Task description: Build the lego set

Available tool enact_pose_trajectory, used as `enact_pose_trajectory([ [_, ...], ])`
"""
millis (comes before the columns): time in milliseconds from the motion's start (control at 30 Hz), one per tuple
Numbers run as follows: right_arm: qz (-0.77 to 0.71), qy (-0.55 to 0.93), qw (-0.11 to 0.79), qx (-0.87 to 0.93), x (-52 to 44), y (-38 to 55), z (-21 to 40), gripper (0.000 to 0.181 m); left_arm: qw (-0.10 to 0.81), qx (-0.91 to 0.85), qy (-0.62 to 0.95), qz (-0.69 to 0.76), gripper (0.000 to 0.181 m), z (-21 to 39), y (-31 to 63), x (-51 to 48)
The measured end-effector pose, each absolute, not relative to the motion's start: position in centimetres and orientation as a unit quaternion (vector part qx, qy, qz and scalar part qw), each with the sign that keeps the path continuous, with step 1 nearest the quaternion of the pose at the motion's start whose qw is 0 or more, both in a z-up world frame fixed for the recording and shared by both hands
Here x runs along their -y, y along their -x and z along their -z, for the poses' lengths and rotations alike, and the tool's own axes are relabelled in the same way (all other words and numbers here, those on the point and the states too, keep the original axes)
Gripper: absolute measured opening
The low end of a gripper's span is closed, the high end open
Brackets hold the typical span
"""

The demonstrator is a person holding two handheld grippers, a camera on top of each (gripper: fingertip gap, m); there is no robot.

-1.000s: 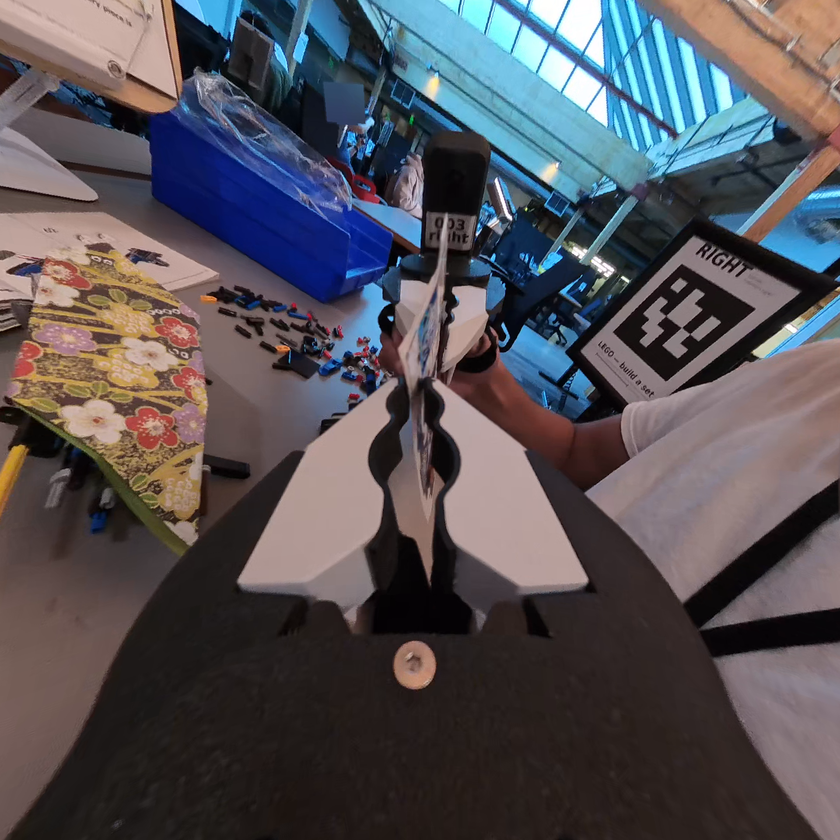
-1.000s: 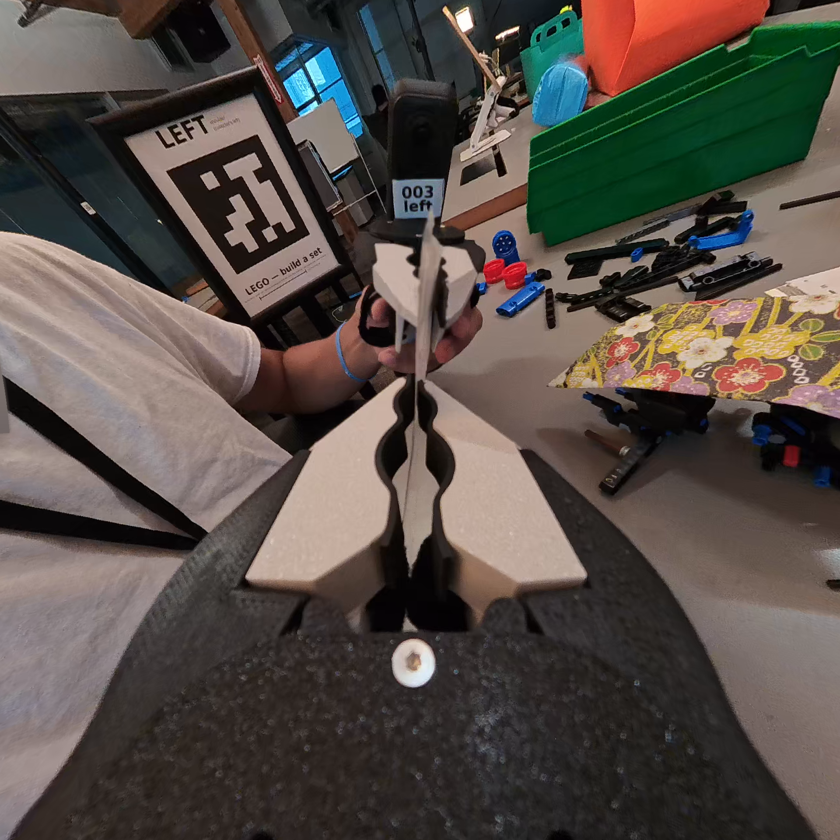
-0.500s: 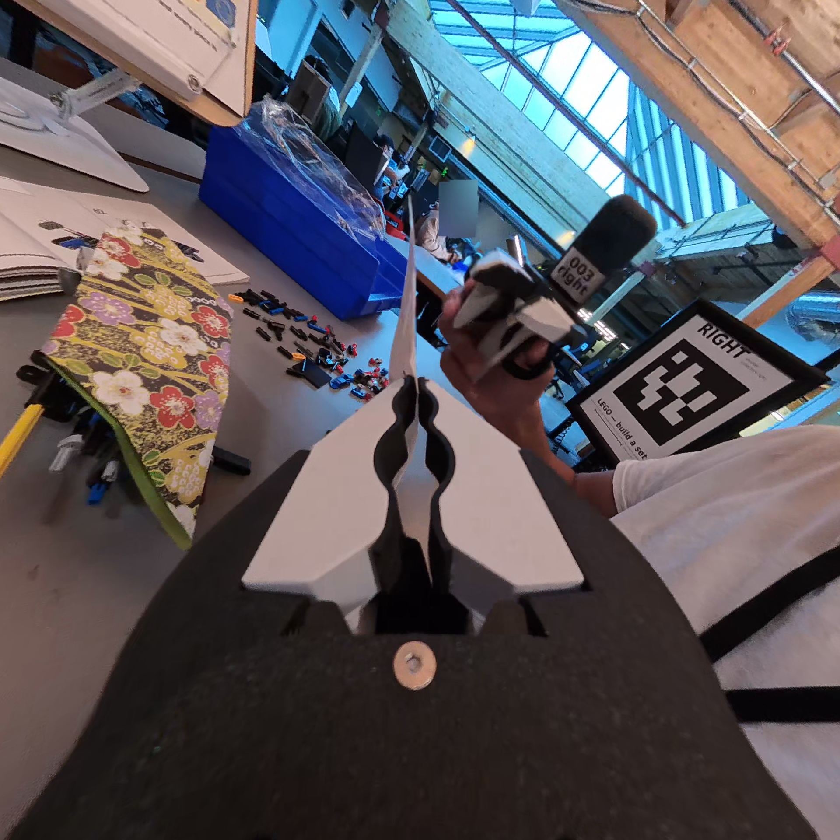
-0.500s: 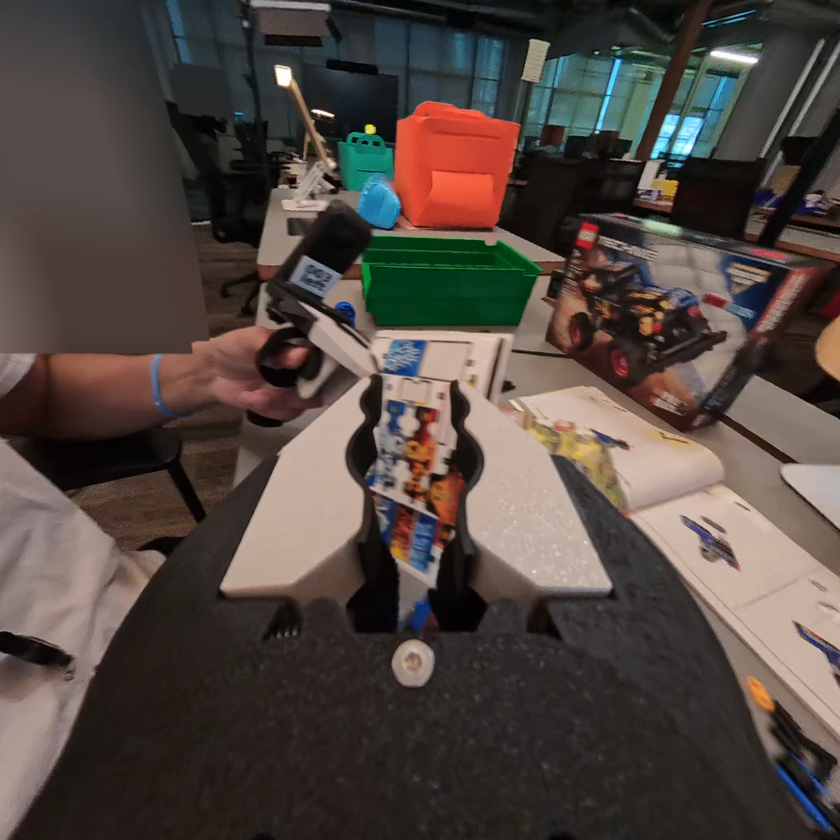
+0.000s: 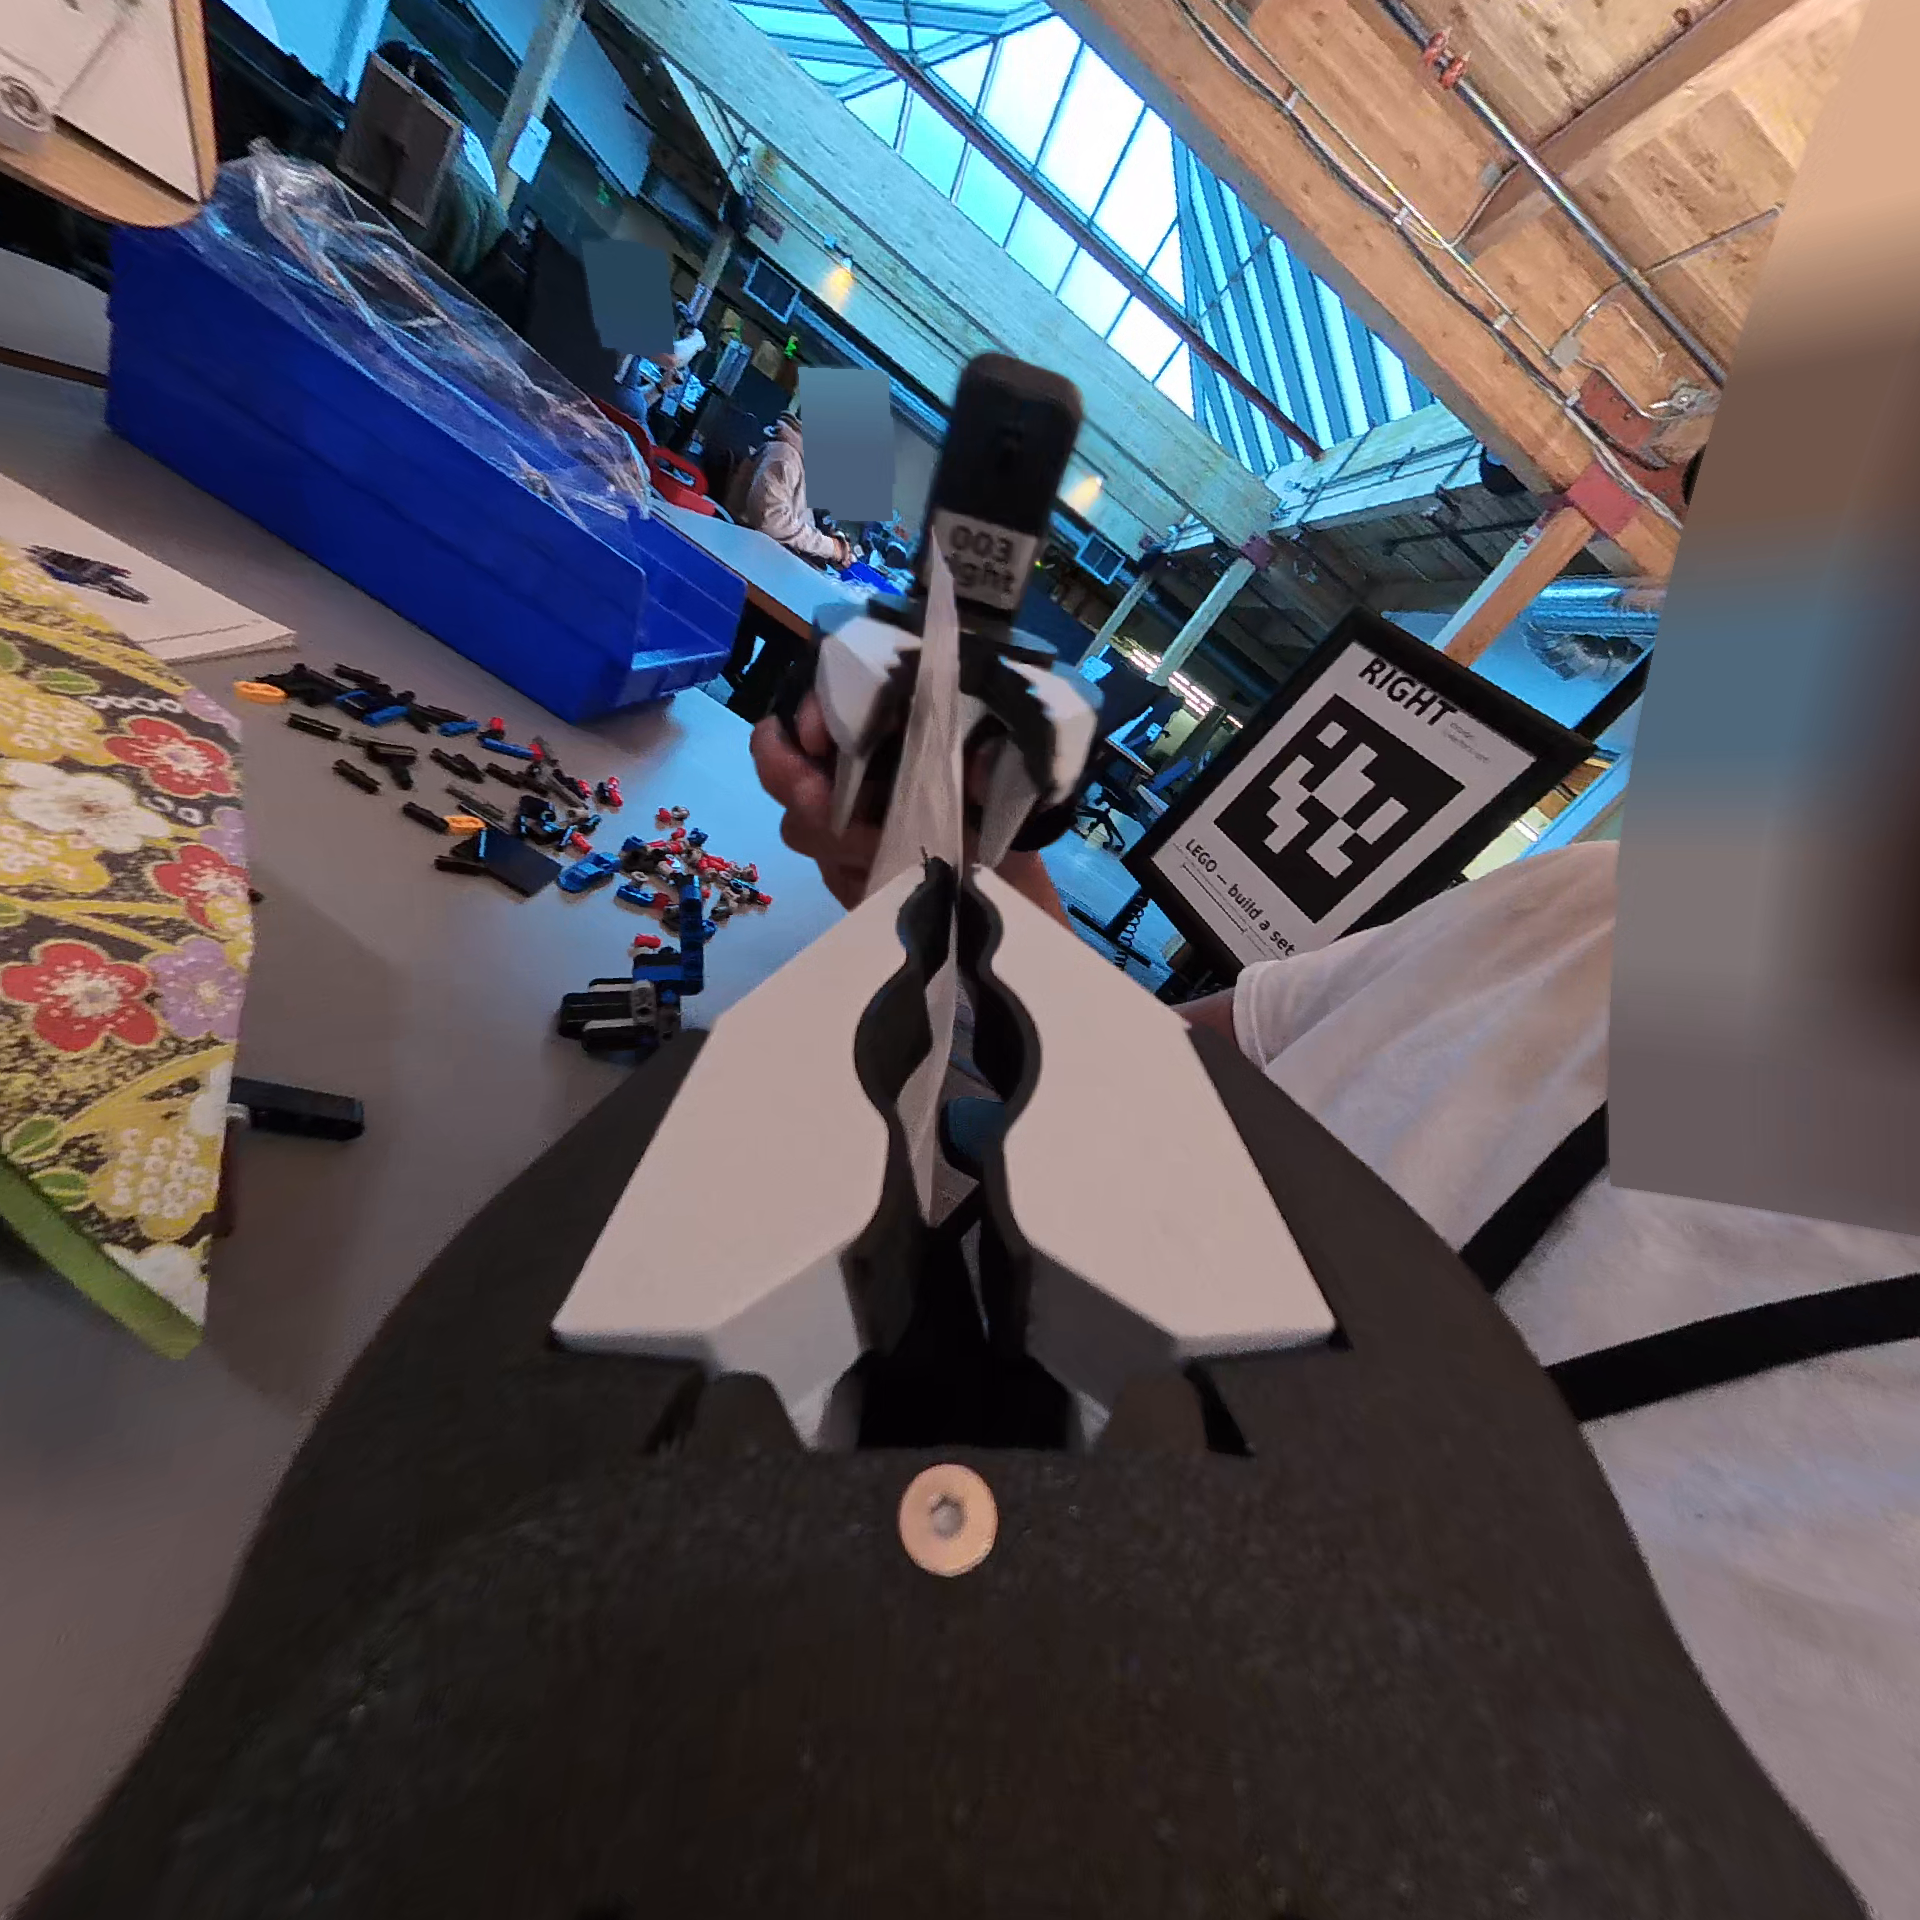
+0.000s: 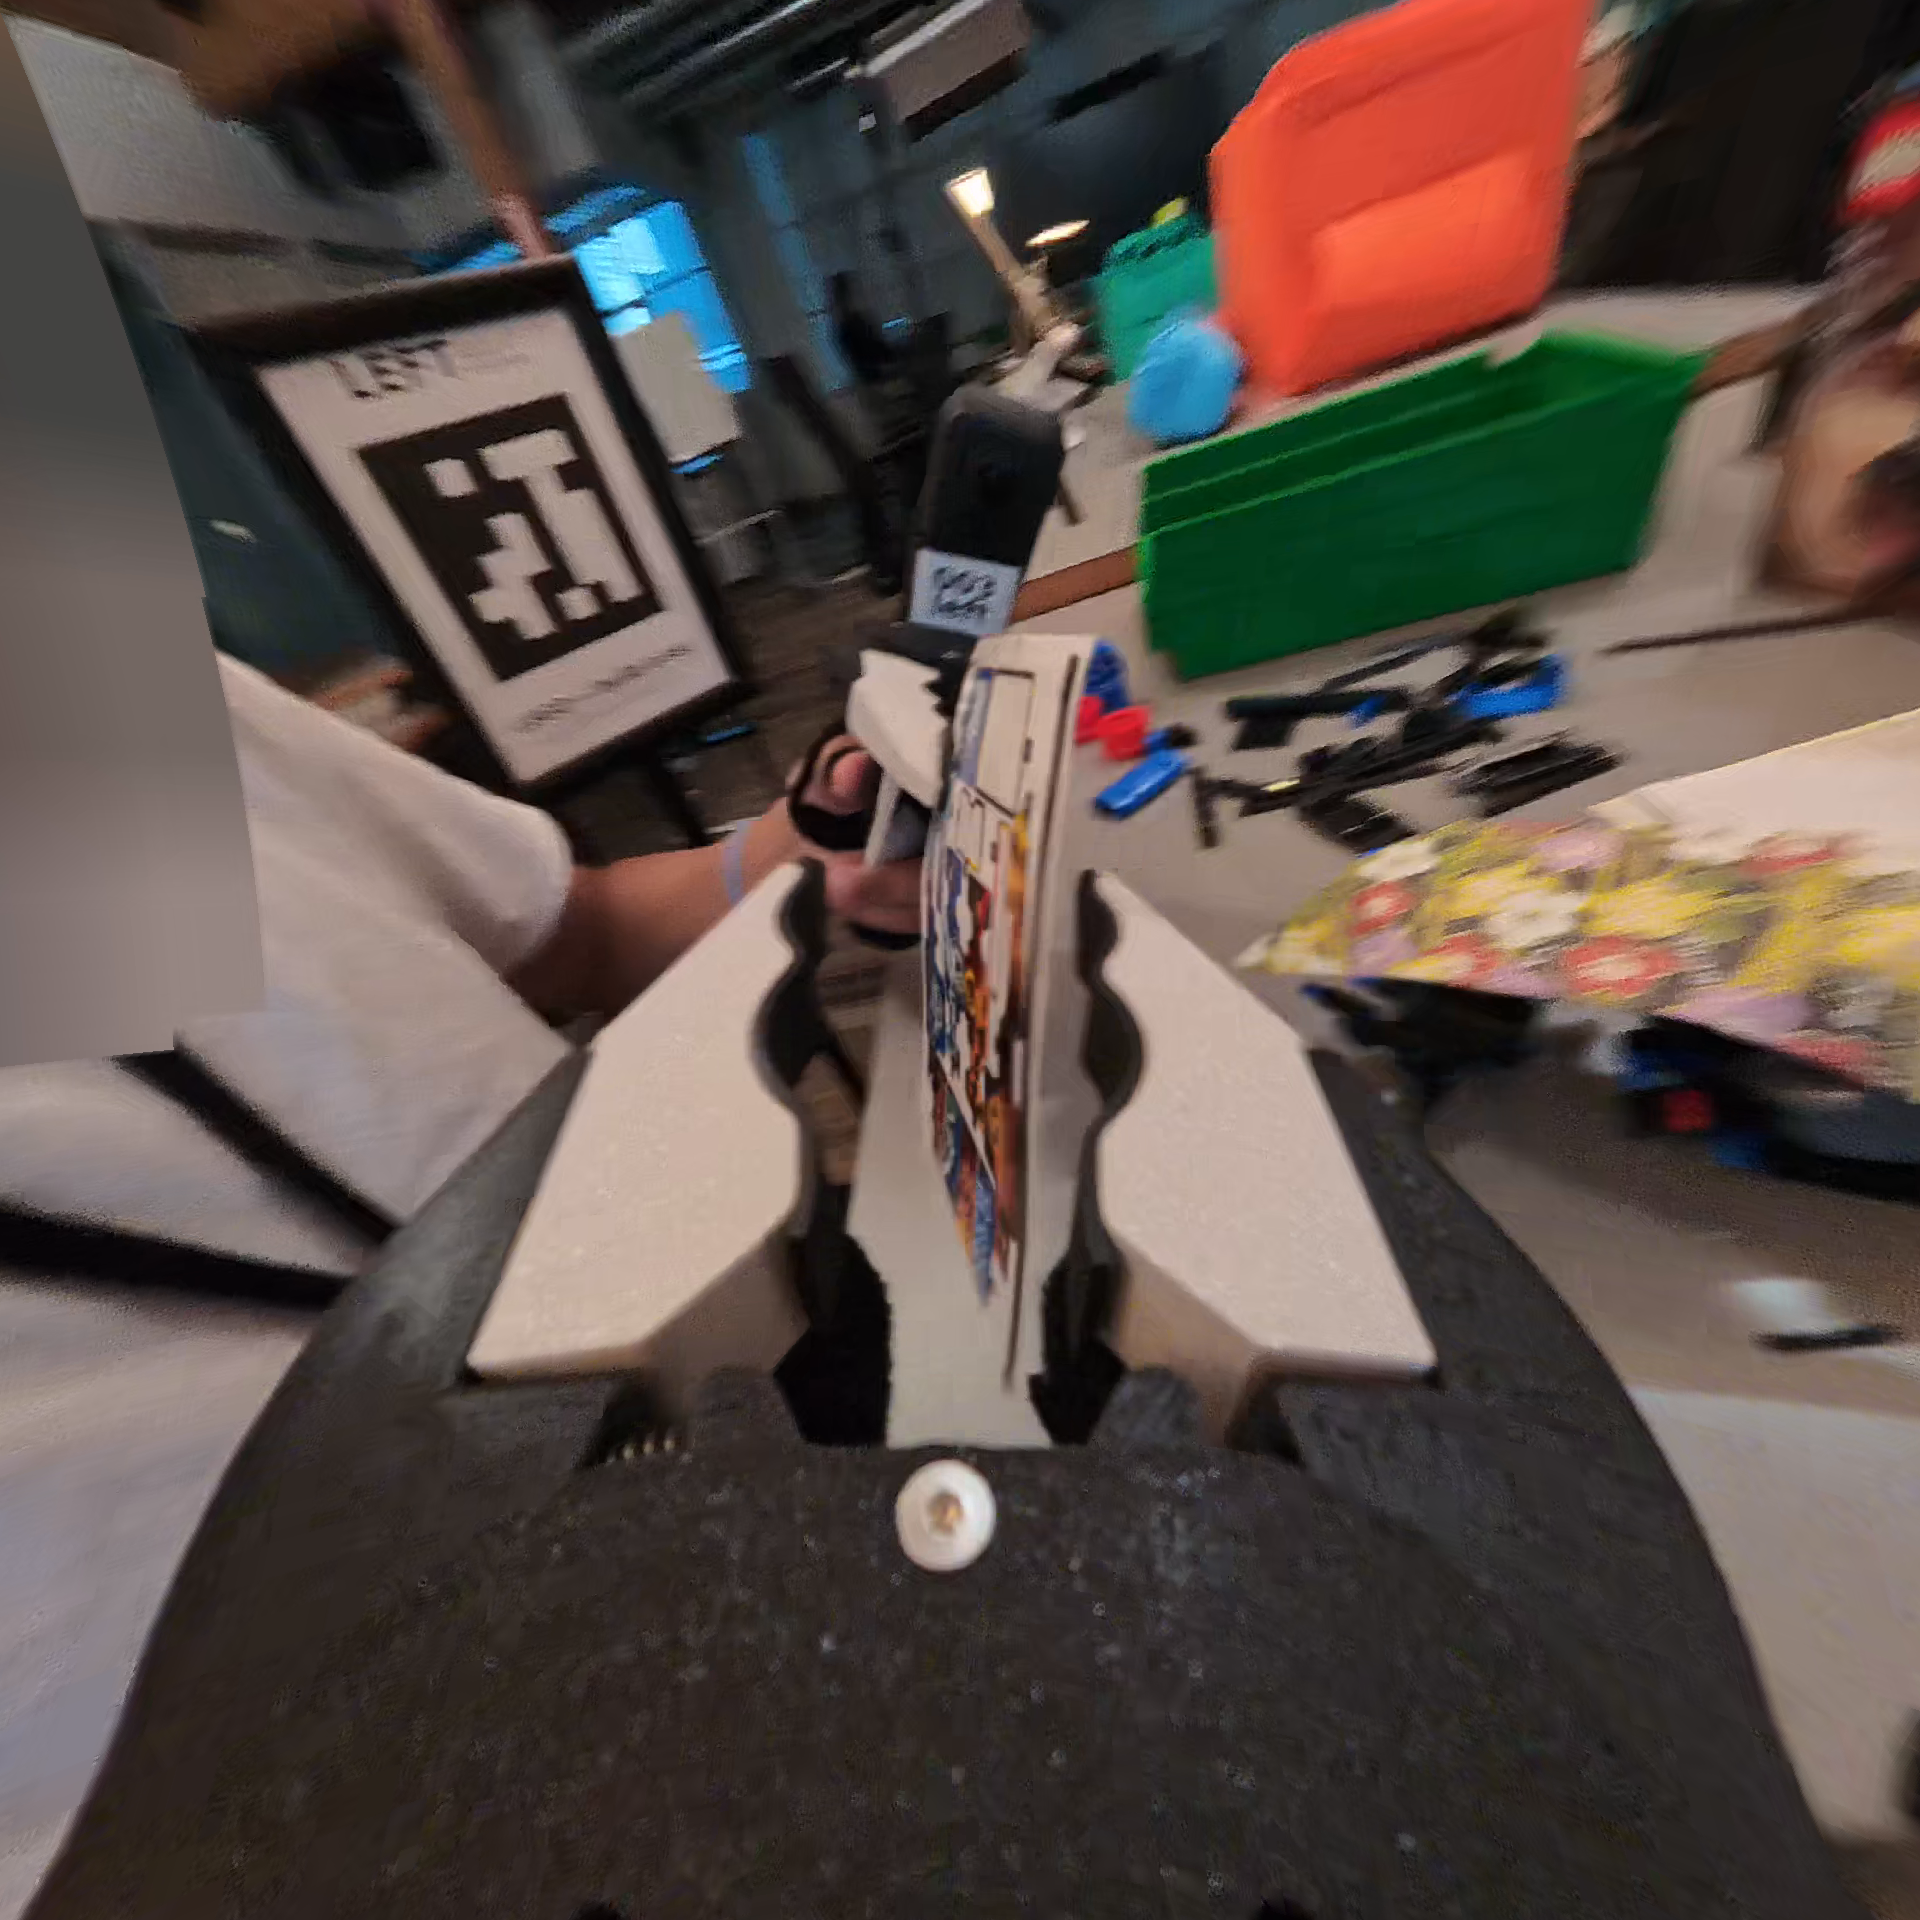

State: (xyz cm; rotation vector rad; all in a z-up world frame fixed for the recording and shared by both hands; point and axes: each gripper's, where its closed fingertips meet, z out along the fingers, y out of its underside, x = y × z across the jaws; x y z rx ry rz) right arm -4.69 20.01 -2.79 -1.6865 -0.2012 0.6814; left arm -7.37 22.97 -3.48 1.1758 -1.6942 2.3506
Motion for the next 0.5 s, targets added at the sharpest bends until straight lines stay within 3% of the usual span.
enact_pose_trajectory([
  [33,-0.331,0.726,0.596,0.093,-19.9,5.2,2.9,0.026,0.008,0.543,-0.374,-0.751,0.0,3.5,7.5,-22.8],
  [133,-0.353,0.721,0.589,0.09,-19.9,4.9,3.2,0.0,0.007,0.547,-0.369,-0.752,0.0,3.3,7.6,-22.9],
  [500,-0.356,0.727,0.583,0.07,-20.0,4.2,3.5,0.0,-0.029,0.564,-0.375,-0.735,0.002,3.7,7.4,-23.2],
])
